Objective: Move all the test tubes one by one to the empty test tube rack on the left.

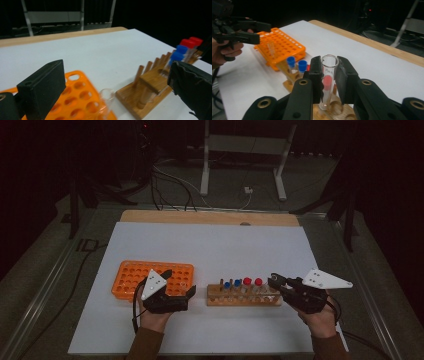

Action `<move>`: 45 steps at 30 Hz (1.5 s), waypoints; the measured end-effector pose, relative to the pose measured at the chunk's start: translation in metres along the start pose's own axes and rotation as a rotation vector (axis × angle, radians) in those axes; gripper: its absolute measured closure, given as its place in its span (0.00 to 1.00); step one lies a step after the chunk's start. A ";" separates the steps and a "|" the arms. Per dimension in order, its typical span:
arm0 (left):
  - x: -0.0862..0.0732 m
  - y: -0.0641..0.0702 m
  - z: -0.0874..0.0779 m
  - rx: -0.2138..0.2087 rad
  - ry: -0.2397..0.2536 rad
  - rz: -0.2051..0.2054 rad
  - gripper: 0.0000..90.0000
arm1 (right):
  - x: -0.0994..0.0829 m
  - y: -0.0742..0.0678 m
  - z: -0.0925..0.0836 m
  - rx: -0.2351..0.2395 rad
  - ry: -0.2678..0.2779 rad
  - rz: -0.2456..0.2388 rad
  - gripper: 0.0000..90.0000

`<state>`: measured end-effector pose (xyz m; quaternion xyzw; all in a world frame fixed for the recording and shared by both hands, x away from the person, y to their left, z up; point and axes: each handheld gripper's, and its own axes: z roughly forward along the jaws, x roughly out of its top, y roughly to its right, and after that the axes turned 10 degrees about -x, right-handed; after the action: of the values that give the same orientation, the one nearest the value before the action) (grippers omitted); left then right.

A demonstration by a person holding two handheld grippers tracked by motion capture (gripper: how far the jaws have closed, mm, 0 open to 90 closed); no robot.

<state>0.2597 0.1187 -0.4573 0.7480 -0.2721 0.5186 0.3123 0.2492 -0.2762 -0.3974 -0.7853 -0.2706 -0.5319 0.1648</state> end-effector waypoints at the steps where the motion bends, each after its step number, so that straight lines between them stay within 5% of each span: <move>1: 0.002 0.003 0.001 -0.008 0.002 0.011 0.03 | 0.000 -0.002 0.001 0.008 -0.001 -0.003 0.85; 16: 0.012 0.056 0.026 -0.143 -0.026 0.109 0.07 | 0.005 -0.038 0.021 0.130 -0.025 -0.019 0.85; 23: 0.009 0.080 0.040 -0.251 -0.085 0.157 0.23 | 0.003 -0.056 0.033 0.171 -0.042 -0.016 0.85; 32: 0.005 0.086 0.048 -0.275 -0.163 0.188 0.66 | 0.002 -0.072 0.042 0.210 -0.058 -0.038 0.84; 40: 0.003 0.087 0.051 -0.301 -0.176 0.205 0.83 | 0.002 -0.075 0.044 0.234 -0.063 -0.037 0.85; 45: 0.003 0.086 0.050 -0.309 -0.177 0.203 0.84 | 0.002 -0.076 0.044 0.239 -0.064 -0.042 0.81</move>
<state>0.2281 0.0251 -0.4520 0.7025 -0.4489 0.4318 0.3443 0.2371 -0.1909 -0.4147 -0.7707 -0.3535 -0.4740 0.2372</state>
